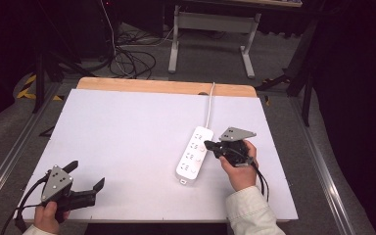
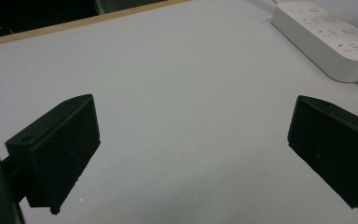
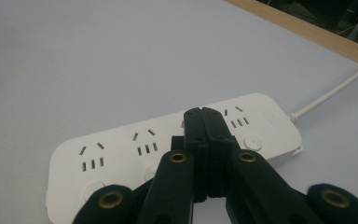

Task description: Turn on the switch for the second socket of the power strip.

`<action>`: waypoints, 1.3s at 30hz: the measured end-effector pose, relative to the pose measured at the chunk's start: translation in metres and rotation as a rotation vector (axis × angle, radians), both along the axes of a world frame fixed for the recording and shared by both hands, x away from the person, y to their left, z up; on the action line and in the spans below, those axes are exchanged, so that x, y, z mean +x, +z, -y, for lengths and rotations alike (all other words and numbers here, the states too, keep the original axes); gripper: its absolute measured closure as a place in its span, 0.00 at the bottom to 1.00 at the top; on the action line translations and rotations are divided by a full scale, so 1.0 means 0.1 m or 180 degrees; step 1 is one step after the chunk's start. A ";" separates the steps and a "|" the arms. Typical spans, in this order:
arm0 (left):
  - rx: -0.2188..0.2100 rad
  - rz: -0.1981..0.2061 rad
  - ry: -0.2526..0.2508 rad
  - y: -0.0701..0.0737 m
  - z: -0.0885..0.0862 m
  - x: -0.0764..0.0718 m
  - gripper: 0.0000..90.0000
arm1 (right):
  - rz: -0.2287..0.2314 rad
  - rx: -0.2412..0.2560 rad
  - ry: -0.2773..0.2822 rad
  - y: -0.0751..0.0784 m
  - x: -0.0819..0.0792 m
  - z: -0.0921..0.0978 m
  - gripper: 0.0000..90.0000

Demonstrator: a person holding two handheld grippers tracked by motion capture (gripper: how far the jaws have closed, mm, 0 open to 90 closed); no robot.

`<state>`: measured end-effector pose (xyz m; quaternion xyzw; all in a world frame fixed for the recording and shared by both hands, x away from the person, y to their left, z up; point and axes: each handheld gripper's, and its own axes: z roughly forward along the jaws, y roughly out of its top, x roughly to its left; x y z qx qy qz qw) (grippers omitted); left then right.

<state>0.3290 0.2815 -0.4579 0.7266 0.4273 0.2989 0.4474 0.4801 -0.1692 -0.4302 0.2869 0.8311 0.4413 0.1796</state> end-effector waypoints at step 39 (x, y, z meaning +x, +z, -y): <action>0.0012 -0.0006 0.0000 0.00 0.01 0.01 0.03 | 0.0039 -0.0356 -0.0127 -0.36 0.14 -0.18 1.00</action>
